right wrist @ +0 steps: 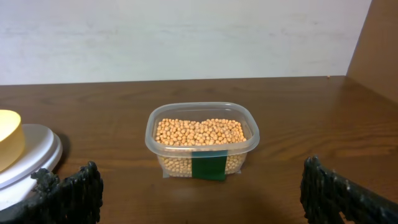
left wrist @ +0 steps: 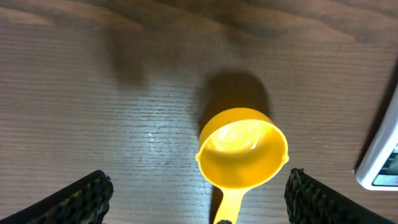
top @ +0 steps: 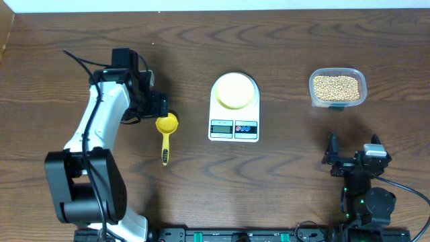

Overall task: Scoop item into bowl and weigh 50g on scale
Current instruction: 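Move the left gripper forward over the yellow scoop's bowl, then lower the left gripper and close it on the yellow scoop rim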

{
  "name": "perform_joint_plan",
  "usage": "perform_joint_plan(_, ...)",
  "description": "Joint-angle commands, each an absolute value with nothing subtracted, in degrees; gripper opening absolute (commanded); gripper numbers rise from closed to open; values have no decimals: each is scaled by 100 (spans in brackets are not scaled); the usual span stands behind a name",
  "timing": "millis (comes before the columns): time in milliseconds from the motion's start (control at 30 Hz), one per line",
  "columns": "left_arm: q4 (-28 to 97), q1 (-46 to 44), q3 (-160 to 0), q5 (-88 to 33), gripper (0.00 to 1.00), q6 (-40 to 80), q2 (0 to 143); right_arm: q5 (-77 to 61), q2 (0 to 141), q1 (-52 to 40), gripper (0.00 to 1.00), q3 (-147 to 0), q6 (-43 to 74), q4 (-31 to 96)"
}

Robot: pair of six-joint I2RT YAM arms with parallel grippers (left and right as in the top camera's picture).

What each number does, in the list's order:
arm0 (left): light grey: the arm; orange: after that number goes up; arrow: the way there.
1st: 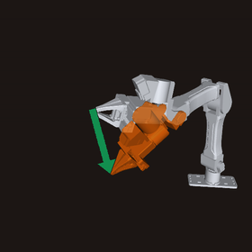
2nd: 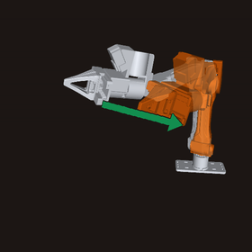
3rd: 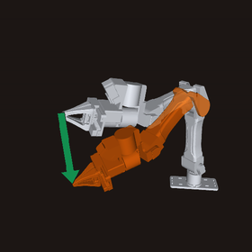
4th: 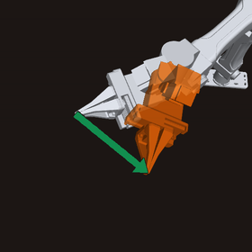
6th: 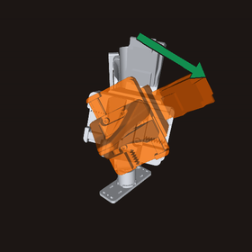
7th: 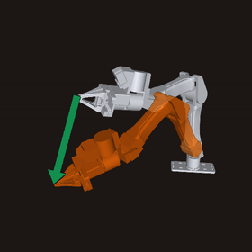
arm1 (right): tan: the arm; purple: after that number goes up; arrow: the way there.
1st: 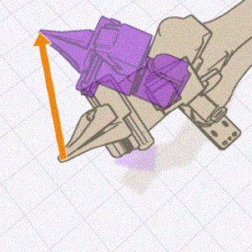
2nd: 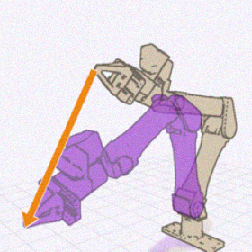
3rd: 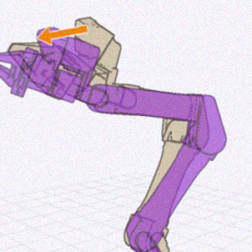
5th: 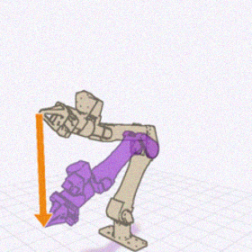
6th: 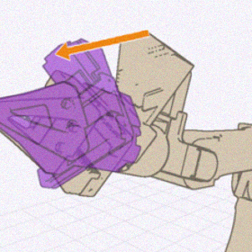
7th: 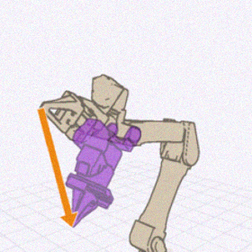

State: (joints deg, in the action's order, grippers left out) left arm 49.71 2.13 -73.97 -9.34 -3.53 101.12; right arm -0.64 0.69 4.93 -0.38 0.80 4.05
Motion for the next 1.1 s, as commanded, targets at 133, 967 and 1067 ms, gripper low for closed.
perform_joint_plan(133, 5000, 228, -7544, -939, 91, -515, 10468, -99, 30, 517, 99, -30, 34, 432)
perform_joint_plan(967, 4659, 228, -7242, -939, 91, -858, 10916, -99, 30, 517, 99, -30, 34, 432)
perform_joint_plan(1067, 4604, 228, -7242, -939, 91, -858, 11041, -102, 30, 517, 99, -30, 34, 432)
